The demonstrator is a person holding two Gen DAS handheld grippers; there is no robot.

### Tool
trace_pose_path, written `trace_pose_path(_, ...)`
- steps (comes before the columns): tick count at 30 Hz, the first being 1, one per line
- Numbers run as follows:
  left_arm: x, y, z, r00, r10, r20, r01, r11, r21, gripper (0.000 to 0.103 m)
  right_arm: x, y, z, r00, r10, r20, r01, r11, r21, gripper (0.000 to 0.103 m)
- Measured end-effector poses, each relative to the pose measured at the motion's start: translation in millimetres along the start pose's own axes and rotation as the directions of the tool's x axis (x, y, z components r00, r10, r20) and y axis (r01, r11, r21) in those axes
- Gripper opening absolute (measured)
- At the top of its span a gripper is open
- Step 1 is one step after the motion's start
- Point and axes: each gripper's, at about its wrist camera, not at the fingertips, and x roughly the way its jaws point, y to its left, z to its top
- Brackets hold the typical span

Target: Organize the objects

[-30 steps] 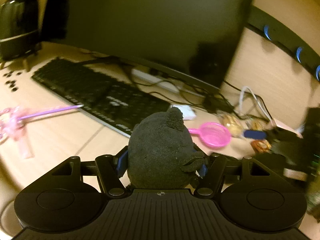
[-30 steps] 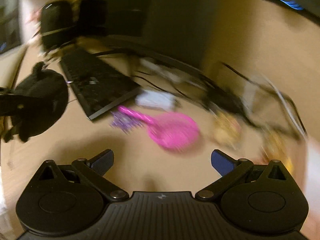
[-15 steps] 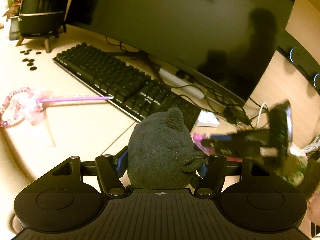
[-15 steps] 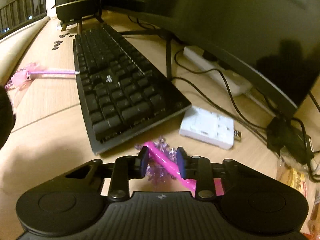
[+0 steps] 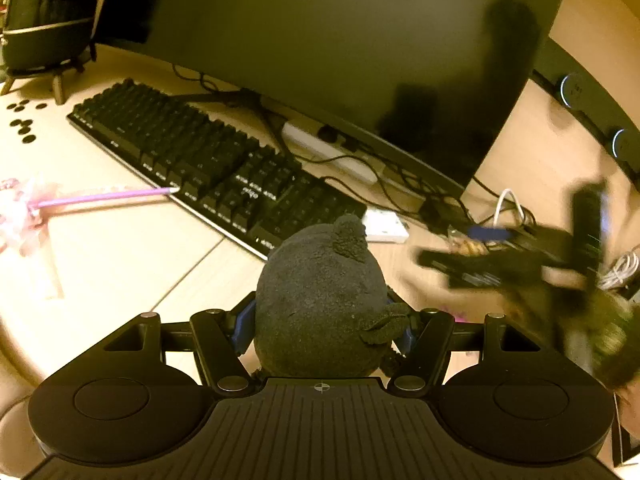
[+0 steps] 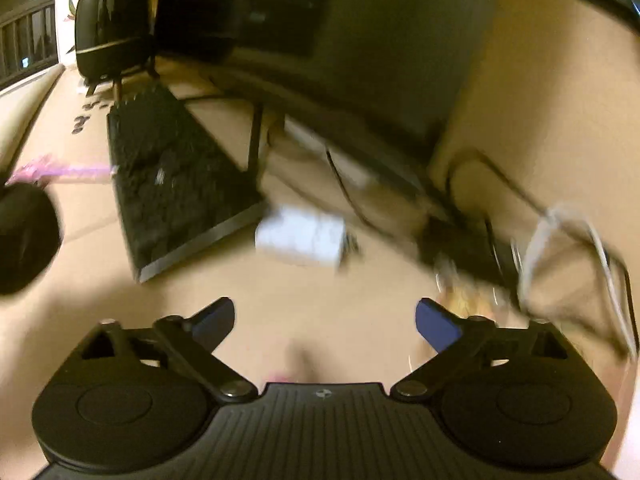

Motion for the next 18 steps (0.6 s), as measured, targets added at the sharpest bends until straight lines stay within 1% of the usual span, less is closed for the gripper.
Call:
trace_pose_path(2, -4, 1, -2, 1.0, 0.016, -0.005, -0.016, 1.0, 0.002, 0.07, 23, 14, 13, 1.0, 0.014, 0.01, -0.014, 0.999, -0.041, 0.097)
trace_pose_path(4, -8, 4, -5, 0.999, 0.035, -0.009, -0.035, 0.999, -0.001, 0.07, 48, 25, 20, 1.0, -0.004, 0.004, 0.004, 0.998, -0.07, 0.092)
trace_pose_path(7, -13, 10, -8, 0.998, 0.059, -0.018, -0.06, 0.998, -0.016, 0.07, 72, 25, 26, 1.0, 0.001, -0.005, -0.001, 0.999, -0.032, 0.091)
trace_pose_path(10, -16, 14, -9, 0.997, 0.073, -0.022, -0.074, 0.997, -0.02, 0.07, 92, 21, 27, 1.0, -0.015, -0.025, 0.014, 1.0, -0.02, 0.091)
trace_pose_path(11, -16, 15, -8, 0.997, 0.075, -0.022, -0.075, 0.997, -0.018, 0.07, 99, 19, 28, 0.999, -0.011, -0.037, 0.011, 1.0, -0.013, 0.09)
trace_pose_path(12, -15, 14, -8, 0.997, 0.073, -0.023, -0.073, 0.997, -0.015, 0.07, 103, 17, 27, 0.999, -0.005, -0.05, 0.005, 1.0, -0.004, 0.085)
trace_pose_path(14, -12, 12, -6, 0.998, 0.062, -0.024, -0.062, 0.998, -0.005, 0.07, 103, 14, 26, 0.999, -0.008, -0.042, 0.009, 1.0, 0.005, 0.079)
trace_pose_path(18, -1, -3, -1, 0.999, 0.014, -0.03, -0.014, 1.0, 0.016, 0.07, 81, 15, 25, 1.0, -0.008, -0.027, 0.008, 1.0, 0.003, 0.078)
